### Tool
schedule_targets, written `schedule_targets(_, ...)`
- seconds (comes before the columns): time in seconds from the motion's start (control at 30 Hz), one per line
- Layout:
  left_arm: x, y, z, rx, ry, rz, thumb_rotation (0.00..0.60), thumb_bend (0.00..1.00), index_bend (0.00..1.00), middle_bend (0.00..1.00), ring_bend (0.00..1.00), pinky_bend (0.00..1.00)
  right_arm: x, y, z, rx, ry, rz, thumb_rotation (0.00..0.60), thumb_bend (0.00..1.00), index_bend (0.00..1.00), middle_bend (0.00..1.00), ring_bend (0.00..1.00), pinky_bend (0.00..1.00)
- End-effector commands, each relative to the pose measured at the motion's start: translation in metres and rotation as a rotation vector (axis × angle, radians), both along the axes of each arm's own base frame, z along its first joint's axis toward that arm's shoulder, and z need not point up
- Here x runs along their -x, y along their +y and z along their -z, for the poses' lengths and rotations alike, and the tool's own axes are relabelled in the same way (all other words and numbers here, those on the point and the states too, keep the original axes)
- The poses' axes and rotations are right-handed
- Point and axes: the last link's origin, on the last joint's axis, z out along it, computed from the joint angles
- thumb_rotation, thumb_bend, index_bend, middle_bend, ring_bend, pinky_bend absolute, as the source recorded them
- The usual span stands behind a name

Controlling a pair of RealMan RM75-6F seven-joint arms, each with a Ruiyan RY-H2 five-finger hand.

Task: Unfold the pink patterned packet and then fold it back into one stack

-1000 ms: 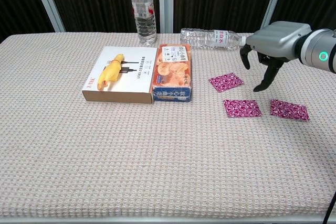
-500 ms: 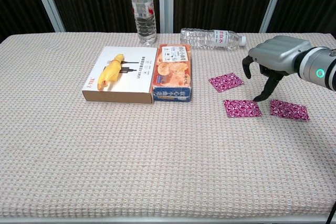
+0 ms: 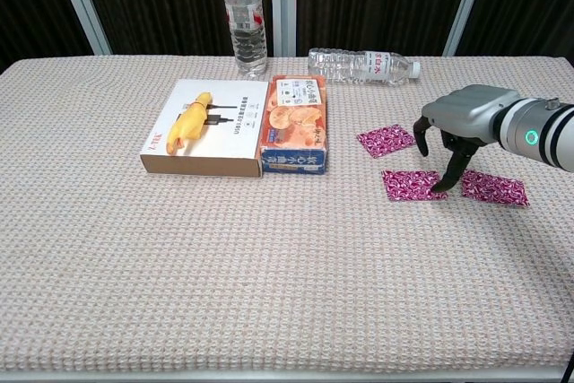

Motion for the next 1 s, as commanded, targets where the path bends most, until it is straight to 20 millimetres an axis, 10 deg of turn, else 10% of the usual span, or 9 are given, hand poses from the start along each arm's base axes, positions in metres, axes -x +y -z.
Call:
schedule_targets(0.03, 0.0, 0.0, 0.0, 0.0, 0.0, 0.001, 0.6, 0.0, 0.21, 0.22, 0.09, 0.27, -0.001, 0.0, 0.001, -0.003, -0.006, 0.004, 0.428, 0.0, 0.42, 0.92, 0.97, 0.93)
schedule_targets(1.0, 0.001, -0.001, -0.004, -0.009, 0.001, 0.0, 0.6, 0.0, 0.21, 0.22, 0.09, 0.27, -0.01, 0.002, 0.021, -0.04, -0.008, 0.013, 0.432, 0.0, 0.42, 0.93, 0.97, 0.93)
